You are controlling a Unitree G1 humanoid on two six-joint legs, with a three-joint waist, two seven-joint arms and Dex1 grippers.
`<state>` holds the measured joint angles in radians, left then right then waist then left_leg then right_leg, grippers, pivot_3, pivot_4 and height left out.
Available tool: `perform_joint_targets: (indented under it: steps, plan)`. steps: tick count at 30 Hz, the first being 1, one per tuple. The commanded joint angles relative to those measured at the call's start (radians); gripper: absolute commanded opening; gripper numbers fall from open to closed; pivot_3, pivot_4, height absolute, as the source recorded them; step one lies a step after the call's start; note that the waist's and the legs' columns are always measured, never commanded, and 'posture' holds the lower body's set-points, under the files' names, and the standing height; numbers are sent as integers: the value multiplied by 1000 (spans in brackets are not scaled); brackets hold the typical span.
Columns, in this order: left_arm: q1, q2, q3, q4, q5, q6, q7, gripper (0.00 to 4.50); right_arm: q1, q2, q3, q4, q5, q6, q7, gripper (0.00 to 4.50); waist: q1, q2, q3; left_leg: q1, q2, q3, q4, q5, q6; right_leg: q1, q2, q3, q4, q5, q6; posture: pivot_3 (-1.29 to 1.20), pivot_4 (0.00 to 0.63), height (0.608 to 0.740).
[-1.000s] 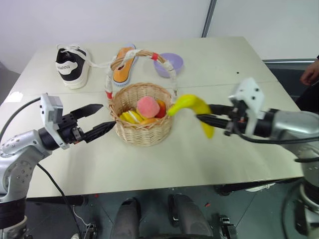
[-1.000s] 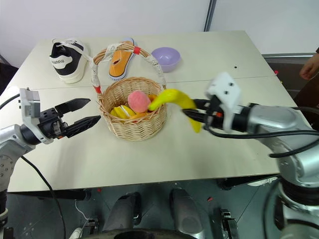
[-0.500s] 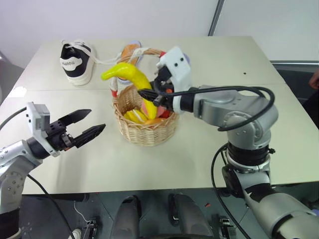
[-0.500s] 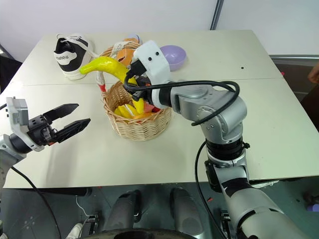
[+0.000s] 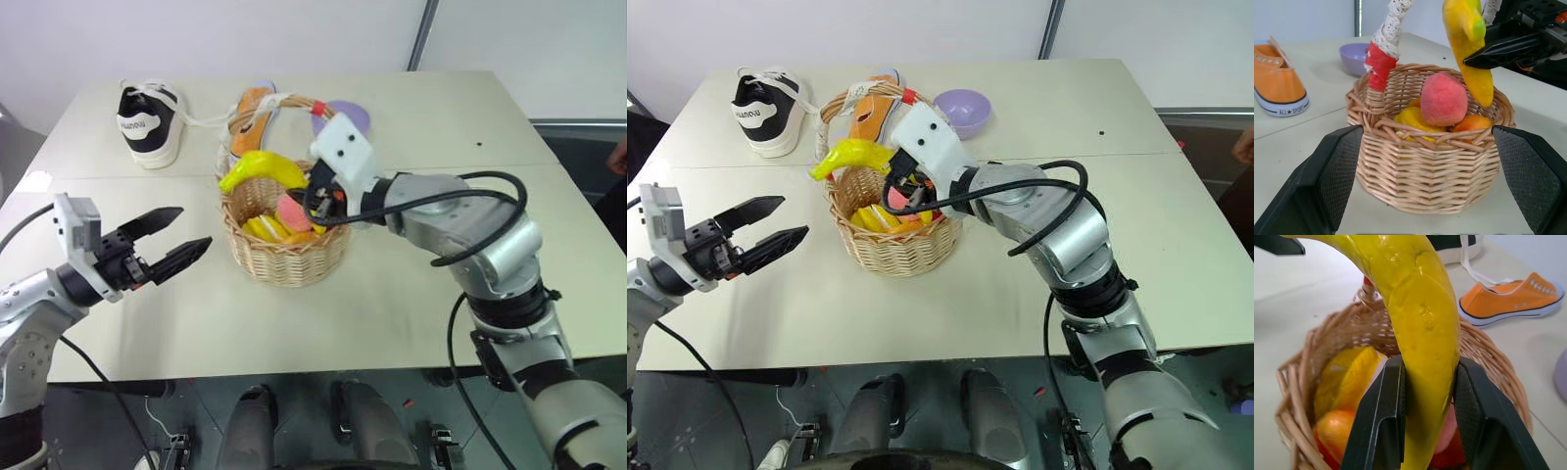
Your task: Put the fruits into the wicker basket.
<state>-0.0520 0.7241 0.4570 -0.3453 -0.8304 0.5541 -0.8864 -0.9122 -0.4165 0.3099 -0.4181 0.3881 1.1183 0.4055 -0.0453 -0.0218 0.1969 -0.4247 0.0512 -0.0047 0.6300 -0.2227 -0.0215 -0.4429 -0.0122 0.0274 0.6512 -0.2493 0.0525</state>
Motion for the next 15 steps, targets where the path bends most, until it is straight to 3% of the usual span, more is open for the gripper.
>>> perform_joint_targets:
  steps: [1, 3, 9, 15]
  plan:
    - [-11, 4, 10, -9, -10, -16, -4, 4500, -12, -8, 3, -35, -20, -53, 28, 1273, -1, 0, 0, 0, 0, 0, 0, 0, 0, 0, 0, 0, 0, 0, 0, 0, 150, 740]
    - [-12, 5, 8, -10, -10, -16, -3, 4500, -3, 8, -16, -34, -3, -47, 44, 1273, 1, 0, 0, 0, 0, 0, 0, 0, 0, 0, 1, 0, 1, 0, 1, 0, 150, 740]
    - [-11, 4, 5, -17, -10, -15, 2, 4500, -1, 9, -24, -46, -22, -46, 49, 4236, 2, 0, 0, 0, 0, -1, 0, 0, 0, 0, 0, 0, 1, 0, 0, 0, 150, 740]
    - [-1, 3, 11, -29, -15, -12, 11, 4500, 88, 1, -181, -156, 102, -103, 137, 4236, 4, 0, 0, 0, 0, -1, 0, 0, 0, 0, 0, 0, 1, 0, 1, 0, 150, 740]
